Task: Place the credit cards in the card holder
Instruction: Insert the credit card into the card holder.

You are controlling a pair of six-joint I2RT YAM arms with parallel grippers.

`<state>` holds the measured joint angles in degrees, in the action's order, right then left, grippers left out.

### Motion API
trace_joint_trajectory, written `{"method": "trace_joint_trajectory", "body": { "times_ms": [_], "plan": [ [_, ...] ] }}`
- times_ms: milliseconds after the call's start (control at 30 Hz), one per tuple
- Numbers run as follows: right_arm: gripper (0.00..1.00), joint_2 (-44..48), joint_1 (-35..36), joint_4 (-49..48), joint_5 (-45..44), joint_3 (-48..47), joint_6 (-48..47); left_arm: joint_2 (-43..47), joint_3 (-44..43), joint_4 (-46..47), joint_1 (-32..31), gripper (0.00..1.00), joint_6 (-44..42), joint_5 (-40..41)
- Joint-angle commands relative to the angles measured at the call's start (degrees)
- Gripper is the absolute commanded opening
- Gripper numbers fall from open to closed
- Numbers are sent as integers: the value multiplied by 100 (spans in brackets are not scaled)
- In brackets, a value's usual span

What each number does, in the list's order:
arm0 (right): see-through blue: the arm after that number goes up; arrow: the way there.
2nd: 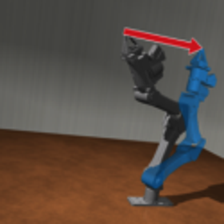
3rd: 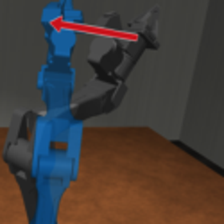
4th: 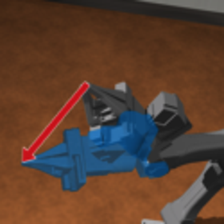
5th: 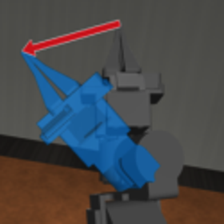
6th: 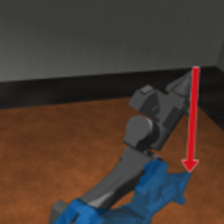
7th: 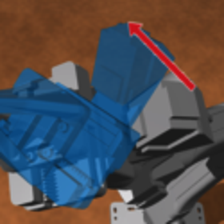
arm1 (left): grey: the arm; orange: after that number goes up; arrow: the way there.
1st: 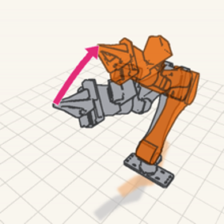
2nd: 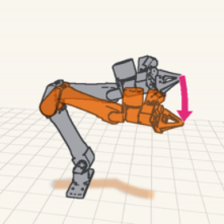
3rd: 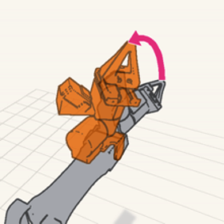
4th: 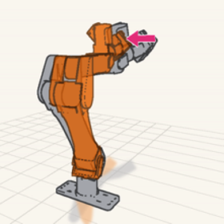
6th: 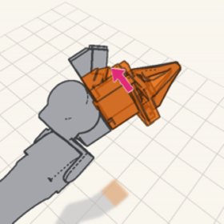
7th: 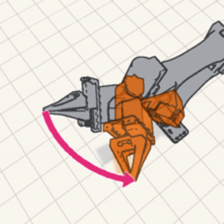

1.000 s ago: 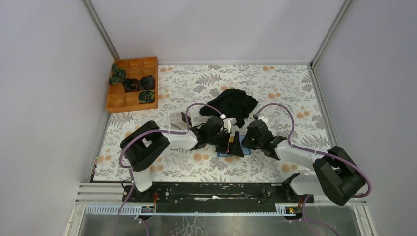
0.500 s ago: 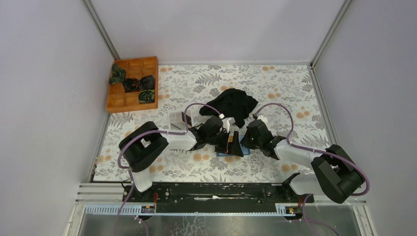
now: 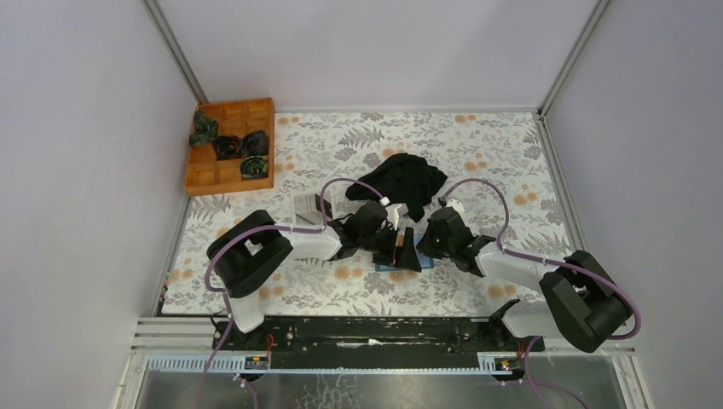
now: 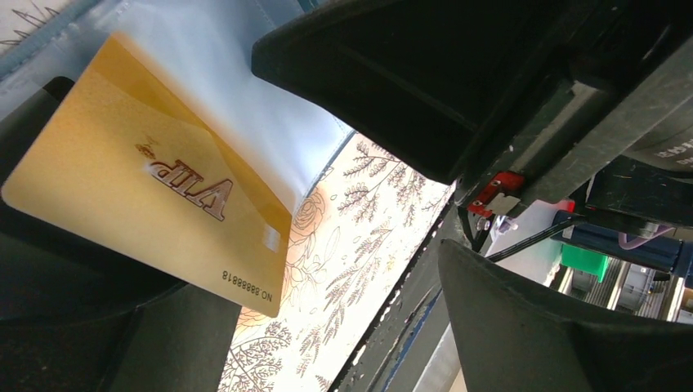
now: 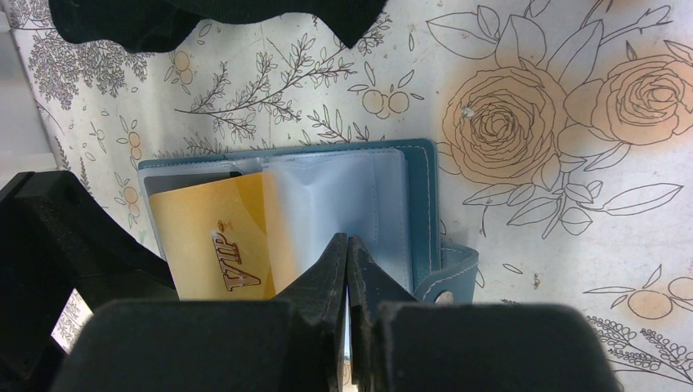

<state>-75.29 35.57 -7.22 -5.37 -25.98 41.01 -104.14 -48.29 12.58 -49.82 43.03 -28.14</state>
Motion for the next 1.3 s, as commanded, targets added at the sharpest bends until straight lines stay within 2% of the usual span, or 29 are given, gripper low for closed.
{"method": "trace_joint_trajectory", "body": {
  "times_ms": [0, 133, 200, 400, 567, 900, 1067, 1100, 1133, 1167, 1200, 1267],
  "plan": [
    [3, -142, 38, 231, -183, -23, -83, -813, 567, -2483, 181, 88, -657, 1253],
    [3, -161, 38, 196, -175, -8, -85, -812, 568, -2404, 193, 53, -651, 1160],
    [3, -166, 38, 186, -167, -10, -84, -799, 570, -2384, 192, 47, -639, 1144],
    [2, -162, 38, 158, -154, 38, -81, -688, 606, -2365, 200, 38, -611, 1172],
    [2, -158, 38, 129, -164, 79, -76, -604, 680, -2279, 251, 34, -586, 1097],
    [1, -215, 38, 81, -148, 86, -61, -468, 985, -1895, 274, 35, -497, 701],
    [1, -238, 37, 65, -150, 75, -59, -272, 1115, -1924, 272, 43, -497, 735],
    [0, -253, 31, 63, -148, 75, -54, -269, 1112, -1926, 271, 49, -490, 738],
    [0, -262, 32, 53, -141, 75, -50, -261, 1112, -1926, 267, 66, -481, 743],
    [0, -274, 36, 49, -128, 70, -50, -255, 1107, -1925, 273, 96, -475, 753],
    [0, -282, 33, 46, -131, 75, -51, -259, 1103, -1918, 272, 99, -471, 750],
    [0, -285, 35, 50, -139, 76, -50, -251, 1087, -1917, 275, 100, -464, 752]
  ]
}}
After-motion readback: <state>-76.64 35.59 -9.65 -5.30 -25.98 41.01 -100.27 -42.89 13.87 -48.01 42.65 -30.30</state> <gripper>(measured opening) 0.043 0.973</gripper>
